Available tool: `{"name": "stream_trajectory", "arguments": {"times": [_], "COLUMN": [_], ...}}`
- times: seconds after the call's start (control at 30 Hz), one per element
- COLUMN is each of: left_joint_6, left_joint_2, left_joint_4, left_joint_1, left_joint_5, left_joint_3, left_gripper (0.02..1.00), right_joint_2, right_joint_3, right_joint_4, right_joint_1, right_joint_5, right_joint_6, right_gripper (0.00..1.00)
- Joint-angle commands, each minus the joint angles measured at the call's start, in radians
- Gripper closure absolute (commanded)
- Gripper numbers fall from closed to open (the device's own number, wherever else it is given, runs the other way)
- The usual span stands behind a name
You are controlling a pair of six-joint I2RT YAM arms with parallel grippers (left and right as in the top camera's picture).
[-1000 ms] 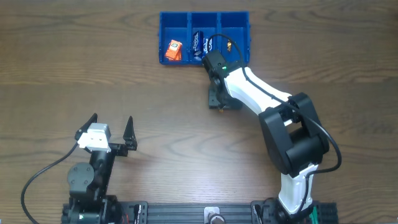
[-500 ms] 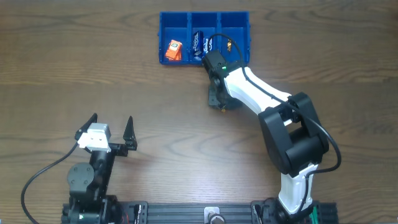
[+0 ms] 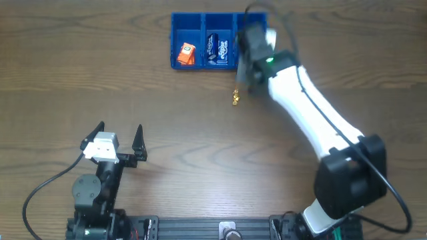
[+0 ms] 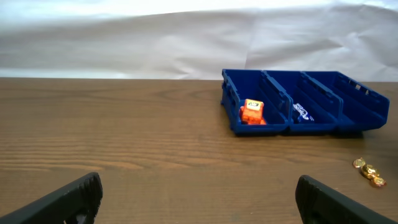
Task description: Sort Candies Into Trays
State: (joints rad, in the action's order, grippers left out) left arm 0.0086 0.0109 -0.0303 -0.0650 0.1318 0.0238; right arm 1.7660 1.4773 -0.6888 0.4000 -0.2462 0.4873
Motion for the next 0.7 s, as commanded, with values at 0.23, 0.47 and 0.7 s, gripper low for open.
{"name": "stream_trajectory", "arguments": {"times": [0.23,0.47,0.7], "left_joint_6": [0.014,0.014,0.014], "left_joint_2": [-0.006,-0.006,-0.006], "left_joint_4": [-0.036,-0.035,-0.035], "left_joint_1": [0.007,0.007,0.007], "left_joint_5": [0.015,0.015,0.015], "left_joint_3": [-0.019,-0.019,-0.019], "left_gripper": [0.020,0.020,0.020], "right_joint_2": [0.143,0.246,0.284], "right_joint_3": [0.031,0.031,0.031], "right_joint_4": [0.262,0.308,0.317], "right_joint_1": [-0.046,-0.049,-0.049], "right_joint_5": [-0.121,-0.121,-0.120], "right_joint_6": [-0.182,-0.182,-0.182], "right_gripper": [0.954,0.741,0.180]}}
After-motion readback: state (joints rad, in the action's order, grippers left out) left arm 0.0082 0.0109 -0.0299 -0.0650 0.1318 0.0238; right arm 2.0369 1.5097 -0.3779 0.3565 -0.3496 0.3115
